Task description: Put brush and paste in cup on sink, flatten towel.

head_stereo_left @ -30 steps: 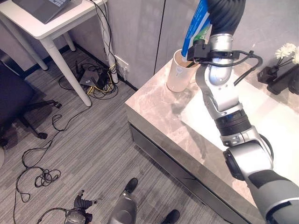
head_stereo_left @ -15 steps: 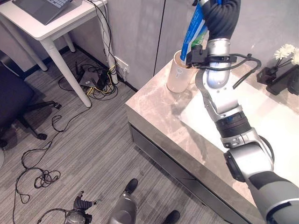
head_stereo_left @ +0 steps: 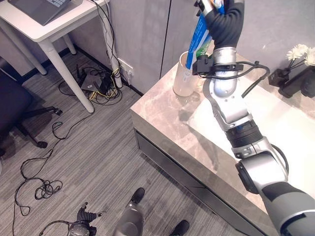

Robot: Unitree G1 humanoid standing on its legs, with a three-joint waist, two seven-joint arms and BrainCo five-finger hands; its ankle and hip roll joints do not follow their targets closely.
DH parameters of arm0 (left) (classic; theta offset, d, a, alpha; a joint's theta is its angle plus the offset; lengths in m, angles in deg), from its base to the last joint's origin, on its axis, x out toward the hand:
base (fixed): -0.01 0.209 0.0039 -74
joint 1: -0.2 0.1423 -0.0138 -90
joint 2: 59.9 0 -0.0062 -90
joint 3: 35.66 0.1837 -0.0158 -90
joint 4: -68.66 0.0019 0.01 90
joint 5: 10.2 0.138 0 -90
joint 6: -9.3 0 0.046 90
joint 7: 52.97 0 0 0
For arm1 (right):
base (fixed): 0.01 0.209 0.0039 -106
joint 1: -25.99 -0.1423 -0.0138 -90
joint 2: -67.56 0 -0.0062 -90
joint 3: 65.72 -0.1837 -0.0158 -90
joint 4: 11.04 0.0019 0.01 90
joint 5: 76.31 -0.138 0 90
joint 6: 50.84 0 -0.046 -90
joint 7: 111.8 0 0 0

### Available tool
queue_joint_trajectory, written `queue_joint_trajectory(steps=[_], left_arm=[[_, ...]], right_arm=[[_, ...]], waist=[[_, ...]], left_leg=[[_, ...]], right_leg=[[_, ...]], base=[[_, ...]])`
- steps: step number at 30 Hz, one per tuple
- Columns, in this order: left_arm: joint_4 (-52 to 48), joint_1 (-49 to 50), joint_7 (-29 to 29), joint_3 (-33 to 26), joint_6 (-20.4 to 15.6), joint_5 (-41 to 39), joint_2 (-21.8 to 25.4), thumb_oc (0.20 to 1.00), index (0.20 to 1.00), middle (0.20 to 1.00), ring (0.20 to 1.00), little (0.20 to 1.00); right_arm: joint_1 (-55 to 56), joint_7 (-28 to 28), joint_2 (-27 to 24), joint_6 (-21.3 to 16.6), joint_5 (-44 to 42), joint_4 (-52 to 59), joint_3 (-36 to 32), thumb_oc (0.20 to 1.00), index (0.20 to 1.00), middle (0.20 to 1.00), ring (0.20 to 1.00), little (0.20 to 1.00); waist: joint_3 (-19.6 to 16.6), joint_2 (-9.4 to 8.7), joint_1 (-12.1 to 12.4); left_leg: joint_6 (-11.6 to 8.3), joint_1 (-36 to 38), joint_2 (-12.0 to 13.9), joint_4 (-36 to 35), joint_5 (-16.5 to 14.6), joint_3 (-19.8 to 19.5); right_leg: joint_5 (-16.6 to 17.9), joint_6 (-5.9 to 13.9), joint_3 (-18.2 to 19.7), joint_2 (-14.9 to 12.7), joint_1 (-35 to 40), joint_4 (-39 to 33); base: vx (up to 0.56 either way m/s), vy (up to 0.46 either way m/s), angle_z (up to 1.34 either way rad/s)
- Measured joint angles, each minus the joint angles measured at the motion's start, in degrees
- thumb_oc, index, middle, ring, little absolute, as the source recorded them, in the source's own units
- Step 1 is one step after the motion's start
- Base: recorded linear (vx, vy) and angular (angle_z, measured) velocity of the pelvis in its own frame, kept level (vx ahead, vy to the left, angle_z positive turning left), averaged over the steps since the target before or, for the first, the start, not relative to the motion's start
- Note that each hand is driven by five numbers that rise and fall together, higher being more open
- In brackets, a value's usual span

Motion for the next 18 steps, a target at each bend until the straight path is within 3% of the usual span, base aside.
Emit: queue_joint_trajectory(steps=[12, 18], left_arm=[[0.3, -0.1, 0.0, -0.1, -0.2, 0.0, 0.0, 1.000, 1.000, 1.000, 1.000, 1.000], [0.9, -0.1, 0.0, -0.1, -0.4, 0.0, 0.1, 1.000, 1.000, 1.000, 1.000, 1.000]], right_arm=[[-0.6, -1.4, 0.0, 1.5, 2.8, -0.6, 0.3, 0.200, 0.200, 0.200, 0.200, 0.200], [-1.6, -2.7, 0.0, 2.2, 3.3, -2.6, 0.3, 0.200, 0.200, 0.200, 0.200, 0.200]], waist=[[-0.2, -0.33, -0.1], [0.3, -1.40, -0.2]], left_leg=[[0.07, -2.0, 0.2, 0.4, 0.0, 0.4], [0.07, -2.3, 0.3, 0.3, 0.0, 0.6]], right_leg=[[0.4, -0.15, 0.6, 0.2, -2.1, 0.0], [0.5, -0.17, 0.8, 0.3, -2.6, 0.0]], base=[[0.00, 0.001, -0.01], [0.00, 0.000, 0.00]])
